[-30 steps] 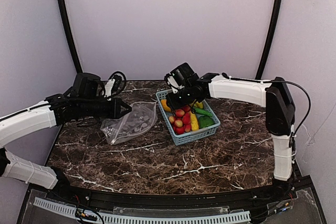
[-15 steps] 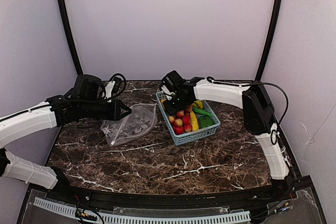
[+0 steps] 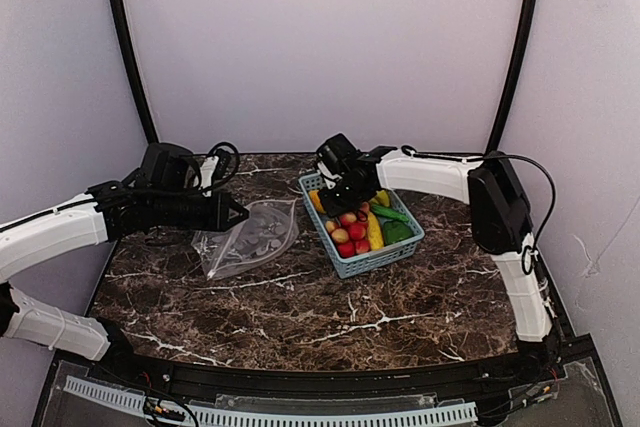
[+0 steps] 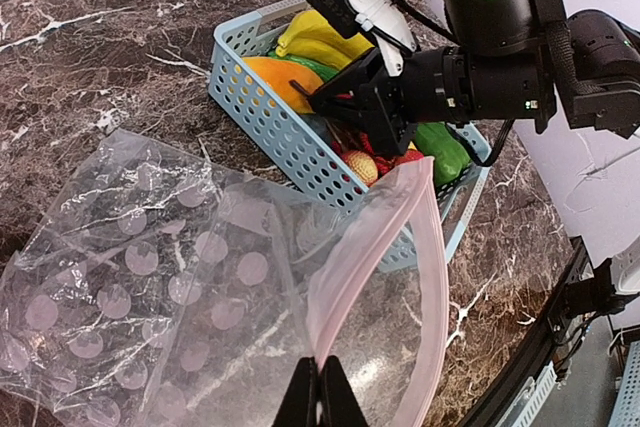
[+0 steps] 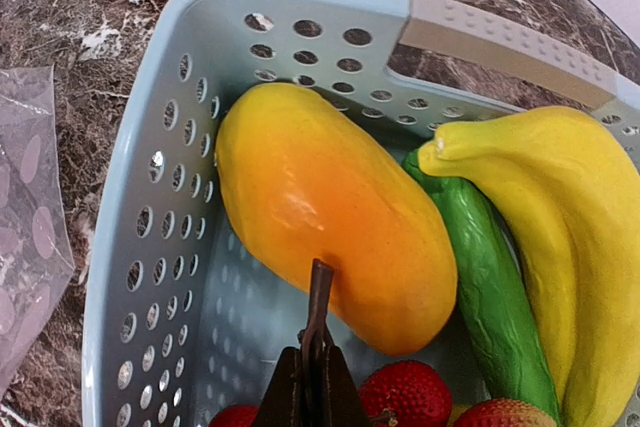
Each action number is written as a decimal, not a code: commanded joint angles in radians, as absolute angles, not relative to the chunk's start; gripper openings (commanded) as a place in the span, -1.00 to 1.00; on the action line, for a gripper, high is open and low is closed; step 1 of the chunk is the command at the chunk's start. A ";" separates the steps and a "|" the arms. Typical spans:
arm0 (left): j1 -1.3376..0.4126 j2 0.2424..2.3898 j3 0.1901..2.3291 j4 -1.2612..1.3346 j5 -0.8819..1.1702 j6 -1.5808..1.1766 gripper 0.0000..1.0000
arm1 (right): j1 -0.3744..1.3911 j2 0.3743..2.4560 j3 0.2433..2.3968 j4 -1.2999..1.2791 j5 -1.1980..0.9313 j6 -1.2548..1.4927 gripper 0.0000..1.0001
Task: Place the food in the zip-top bag and seal the zipper
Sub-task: Adjust the fake fruit in the bin, then pick up the fake fruit from the bin, then place the fake fruit in the zipper food storage bag.
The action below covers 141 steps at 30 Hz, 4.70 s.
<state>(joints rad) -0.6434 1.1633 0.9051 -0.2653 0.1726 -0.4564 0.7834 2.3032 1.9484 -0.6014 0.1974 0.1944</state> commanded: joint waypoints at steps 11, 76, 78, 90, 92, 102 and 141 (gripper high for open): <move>-0.636 1.100 0.876 -0.249 0.182 -0.462 -0.99 | 0.744 1.815 1.536 -0.295 0.128 0.323 -1.00; -0.637 1.118 0.826 -0.173 0.254 -0.487 -0.99 | 0.769 2.032 1.608 -0.347 0.113 0.262 -0.06; -0.637 1.116 0.824 -0.173 0.254 -0.489 -0.99 | 0.766 2.055 1.641 -0.369 0.120 0.253 -0.04; -0.635 1.101 0.823 -0.186 0.248 -0.489 -0.99 | 0.760 2.181 1.786 -0.438 0.175 0.198 -0.16; -0.636 1.102 0.824 -0.187 0.248 -0.488 -0.99 | 0.760 2.192 1.800 -0.446 0.191 0.197 -0.32; -0.637 1.114 0.828 -0.186 0.248 -0.488 -0.99 | 0.759 2.107 1.739 -0.433 0.237 0.233 -1.00; -0.661 1.233 0.874 0.057 0.431 -0.704 -0.99 | 1.100 1.503 1.332 0.262 0.165 0.356 -1.00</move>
<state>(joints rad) -0.6556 1.2362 0.8520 0.0120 0.4080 -0.6647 1.0626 1.4696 1.3338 0.0673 0.1104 0.3462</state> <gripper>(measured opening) 0.009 0.057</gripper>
